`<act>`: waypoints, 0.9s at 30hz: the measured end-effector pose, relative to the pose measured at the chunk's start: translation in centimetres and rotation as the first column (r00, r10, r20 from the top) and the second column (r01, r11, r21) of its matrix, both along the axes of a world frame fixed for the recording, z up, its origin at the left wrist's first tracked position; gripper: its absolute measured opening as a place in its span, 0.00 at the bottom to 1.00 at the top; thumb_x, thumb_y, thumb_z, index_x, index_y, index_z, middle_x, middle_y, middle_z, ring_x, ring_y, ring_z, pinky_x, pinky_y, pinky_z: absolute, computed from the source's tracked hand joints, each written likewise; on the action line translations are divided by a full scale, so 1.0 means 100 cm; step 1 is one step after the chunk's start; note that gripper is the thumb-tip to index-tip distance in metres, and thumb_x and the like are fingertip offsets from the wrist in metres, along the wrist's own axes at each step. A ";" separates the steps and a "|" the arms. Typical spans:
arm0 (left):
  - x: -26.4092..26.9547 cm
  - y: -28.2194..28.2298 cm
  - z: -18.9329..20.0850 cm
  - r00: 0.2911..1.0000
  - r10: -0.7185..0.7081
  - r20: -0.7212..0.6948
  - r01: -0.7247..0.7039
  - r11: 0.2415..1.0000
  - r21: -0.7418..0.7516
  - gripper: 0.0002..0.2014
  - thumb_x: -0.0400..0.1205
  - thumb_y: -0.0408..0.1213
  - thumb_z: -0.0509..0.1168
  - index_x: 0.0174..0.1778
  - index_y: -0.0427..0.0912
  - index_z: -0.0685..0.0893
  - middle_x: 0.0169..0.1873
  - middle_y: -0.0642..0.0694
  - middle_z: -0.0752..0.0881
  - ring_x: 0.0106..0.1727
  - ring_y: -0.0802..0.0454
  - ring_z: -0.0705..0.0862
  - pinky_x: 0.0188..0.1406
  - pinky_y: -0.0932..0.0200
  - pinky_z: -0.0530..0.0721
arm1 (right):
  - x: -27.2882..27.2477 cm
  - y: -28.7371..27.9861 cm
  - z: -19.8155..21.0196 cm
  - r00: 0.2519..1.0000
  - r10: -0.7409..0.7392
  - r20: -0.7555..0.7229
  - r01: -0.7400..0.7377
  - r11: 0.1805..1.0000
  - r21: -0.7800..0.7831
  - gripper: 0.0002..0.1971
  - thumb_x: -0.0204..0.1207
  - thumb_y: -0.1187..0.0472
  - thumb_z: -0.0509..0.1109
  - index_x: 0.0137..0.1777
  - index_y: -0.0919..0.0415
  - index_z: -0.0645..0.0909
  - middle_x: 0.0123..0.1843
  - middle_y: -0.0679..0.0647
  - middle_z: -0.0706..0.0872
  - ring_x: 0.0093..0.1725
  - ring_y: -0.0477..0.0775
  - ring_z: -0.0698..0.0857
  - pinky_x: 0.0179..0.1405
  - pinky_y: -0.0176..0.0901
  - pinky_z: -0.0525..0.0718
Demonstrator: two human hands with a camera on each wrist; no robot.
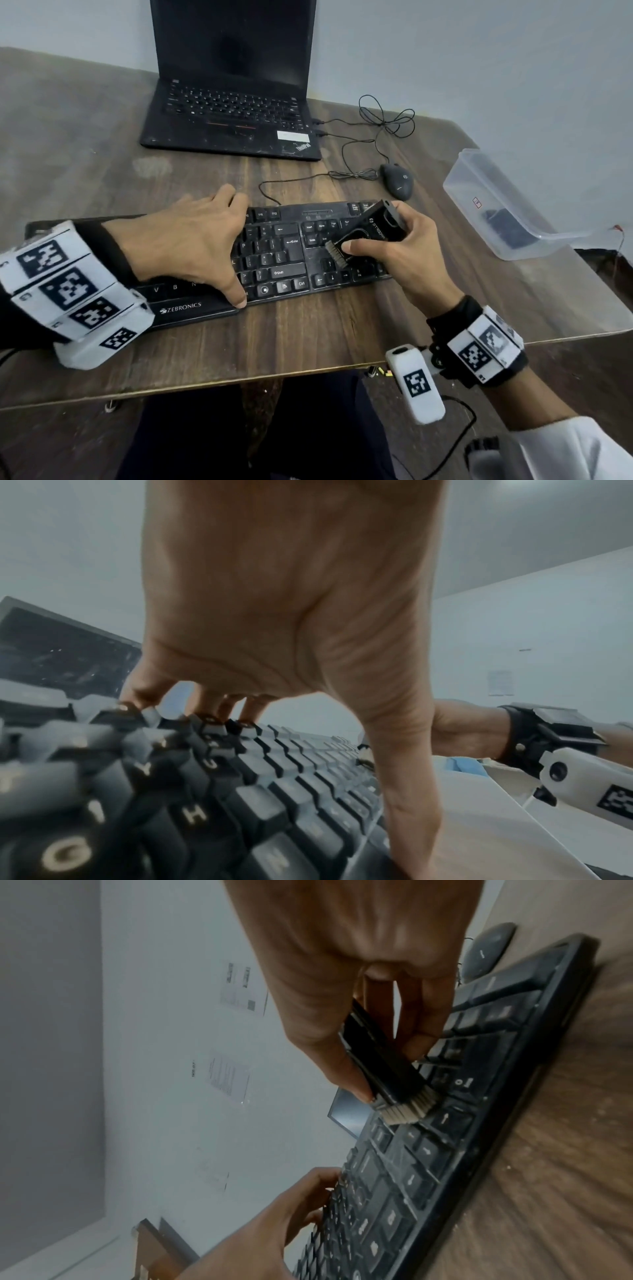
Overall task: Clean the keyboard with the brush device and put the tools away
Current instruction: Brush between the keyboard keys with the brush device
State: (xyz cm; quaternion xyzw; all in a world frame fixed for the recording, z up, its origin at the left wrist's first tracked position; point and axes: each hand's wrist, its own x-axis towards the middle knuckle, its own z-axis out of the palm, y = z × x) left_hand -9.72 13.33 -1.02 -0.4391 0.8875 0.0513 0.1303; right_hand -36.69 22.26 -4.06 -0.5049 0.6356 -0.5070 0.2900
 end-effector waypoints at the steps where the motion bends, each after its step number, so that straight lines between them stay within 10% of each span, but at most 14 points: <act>1: 0.001 0.002 -0.001 1.000 -0.005 0.002 0.005 1.000 -0.027 0.58 0.45 0.80 0.75 0.63 0.49 0.64 0.52 0.56 0.71 0.48 0.56 0.75 0.50 0.53 0.76 | 0.001 0.005 0.000 1.000 0.004 -0.002 -0.004 1.000 -0.019 0.24 0.63 0.73 0.90 0.58 0.66 0.88 0.50 0.55 0.97 0.50 0.54 0.96 0.51 0.47 0.94; 5: 0.004 0.007 -0.005 1.000 -0.016 -0.016 0.015 0.997 -0.078 0.62 0.47 0.80 0.73 0.71 0.48 0.63 0.55 0.55 0.71 0.56 0.54 0.74 0.57 0.52 0.75 | 0.012 0.018 -0.007 0.997 0.019 -0.079 -0.026 0.996 -0.085 0.20 0.63 0.71 0.90 0.54 0.62 0.89 0.48 0.51 0.96 0.48 0.49 0.95 0.48 0.37 0.90; 14: 0.004 0.027 -0.019 0.996 -0.009 -0.087 0.001 0.996 -0.093 0.75 0.51 0.80 0.71 0.86 0.43 0.44 0.66 0.49 0.65 0.67 0.50 0.69 0.66 0.51 0.71 | 0.034 0.031 -0.019 0.970 -0.146 -0.197 0.097 0.966 -0.238 0.20 0.63 0.67 0.89 0.51 0.55 0.86 0.46 0.47 0.94 0.45 0.48 0.94 0.47 0.55 0.94; 27: -0.005 0.032 -0.017 0.998 0.025 -0.053 -0.031 0.993 -0.111 0.78 0.50 0.78 0.75 0.86 0.42 0.41 0.65 0.47 0.65 0.70 0.48 0.69 0.68 0.48 0.71 | 0.026 0.023 -0.015 0.933 -0.254 -0.256 0.191 0.950 -0.247 0.21 0.60 0.62 0.91 0.47 0.50 0.84 0.41 0.46 0.93 0.40 0.47 0.93 0.42 0.56 0.94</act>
